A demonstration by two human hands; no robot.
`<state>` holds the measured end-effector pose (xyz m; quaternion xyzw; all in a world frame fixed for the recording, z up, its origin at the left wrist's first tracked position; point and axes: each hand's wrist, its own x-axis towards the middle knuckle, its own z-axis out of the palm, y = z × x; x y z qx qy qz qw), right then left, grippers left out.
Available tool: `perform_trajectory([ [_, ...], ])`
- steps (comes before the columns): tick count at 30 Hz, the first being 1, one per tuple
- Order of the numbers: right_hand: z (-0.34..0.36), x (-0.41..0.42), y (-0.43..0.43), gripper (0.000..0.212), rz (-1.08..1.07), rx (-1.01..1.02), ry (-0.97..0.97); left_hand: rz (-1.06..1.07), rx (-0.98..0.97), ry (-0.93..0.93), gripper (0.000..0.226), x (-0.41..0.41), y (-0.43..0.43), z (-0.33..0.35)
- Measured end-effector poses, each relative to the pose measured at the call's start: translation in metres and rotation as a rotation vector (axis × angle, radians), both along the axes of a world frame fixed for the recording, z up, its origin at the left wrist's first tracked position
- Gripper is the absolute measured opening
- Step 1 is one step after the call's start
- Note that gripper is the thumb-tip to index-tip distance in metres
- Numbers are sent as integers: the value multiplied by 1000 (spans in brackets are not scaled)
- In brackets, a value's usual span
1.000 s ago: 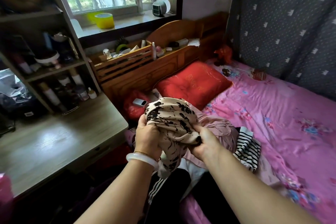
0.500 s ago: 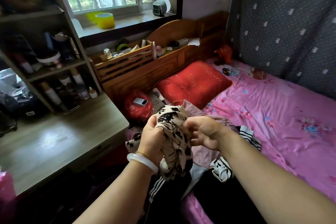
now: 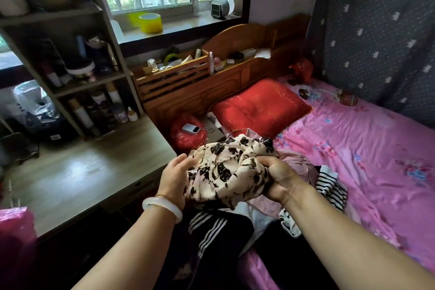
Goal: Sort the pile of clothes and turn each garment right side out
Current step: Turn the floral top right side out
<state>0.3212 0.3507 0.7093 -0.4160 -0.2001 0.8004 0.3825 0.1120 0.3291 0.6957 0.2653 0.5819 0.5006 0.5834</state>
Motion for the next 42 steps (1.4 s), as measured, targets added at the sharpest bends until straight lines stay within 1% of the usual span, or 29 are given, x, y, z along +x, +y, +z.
perform_trajectory([
  [1, 4, -3, 0, 15, 24, 22, 21, -44, -113, -135, 54, -4, -5, -8],
  [2, 4, -8, 1, 15, 45, 26, 49, -112, -189, -308, 53, -4, -11, -11],
  [4, 5, -20, -1, 15, 95, 21, 123, -190, -227, -627, 70, 0, -23, -18],
  [6, -2, -31, -2, 15, 137, 26, 212, -194, -203, -817, 86, 2, -33, -21],
  [8, -8, -37, -3, 16, 163, 6, 300, -166, -137, -900, 87, -8, -37, -26],
  [9, -14, -39, -1, 17, 172, -4, 291, -157, -117, -909, 83, -13, -39, -26],
  [10, -19, -40, 1, 16, 180, -5, 249, -155, -111, -898, 76, -18, -41, -25],
  [11, -22, -42, 2, 15, 200, -4, 176, -149, -123, -848, 65, -26, -41, -31],
  [13, -32, -50, 4, 11, 249, -29, -35, -94, -149, -702, 43, -47, -44, -40],
  [14, -40, -57, 3, 7, 264, -45, -130, -63, -171, -632, 38, -62, -48, -44],
  [16, -55, -66, 4, 20, 256, -74, -276, -30, -236, -524, 33, -85, -54, -53],
  [19, -84, -96, -2, 16, 285, -95, -426, -24, -340, -403, 24, -120, -69, -72],
  [22, -120, -131, -12, 23, 327, -130, -514, 17, -433, -297, 28, -149, -80, -88],
  [26, -154, -173, -20, 29, 357, -173, -556, 13, -551, -217, 33, -180, -82, -114],
  [28, -171, -190, -21, 32, 361, -177, -605, -5, -601, -188, 36, -195, -82, -131],
  [31, -199, -217, -21, 31, 365, -188, -688, -8, -660, -150, 35, -216, -78, -157],
  [32, -211, -224, -19, 34, 374, -160, -752, -25, -679, -129, 35, -220, -75, -166],
  [34, -233, -230, -14, 58, 401, -103, -914, -40, -716, -37, 40, -229, -69, -182],
  [35, -239, -230, -11, 68, 412, -100, -963, -39, -724, 28, 43, -233, -66, -188],
  [36, -246, -228, -7, 70, 414, -117, -982, -19, -718, 79, 49, -235, -64, -192],
  [38, -250, -224, -3, 61, 401, -160, -959, 25, -718, 136, 66, -238, -57, -203],
  [39, -251, -221, -2, 59, 387, -200, -930, 39, -723, 137, 68, -238, -54, -208],
  [40, -253, -218, -1, 65, 369, -231, -911, 48, -725, 144, 68, -238, -51, -213],
  [42, -261, -208, 0, 67, 339, -256, -895, 51, -742, 150, 61, -235, -46, -221],
])
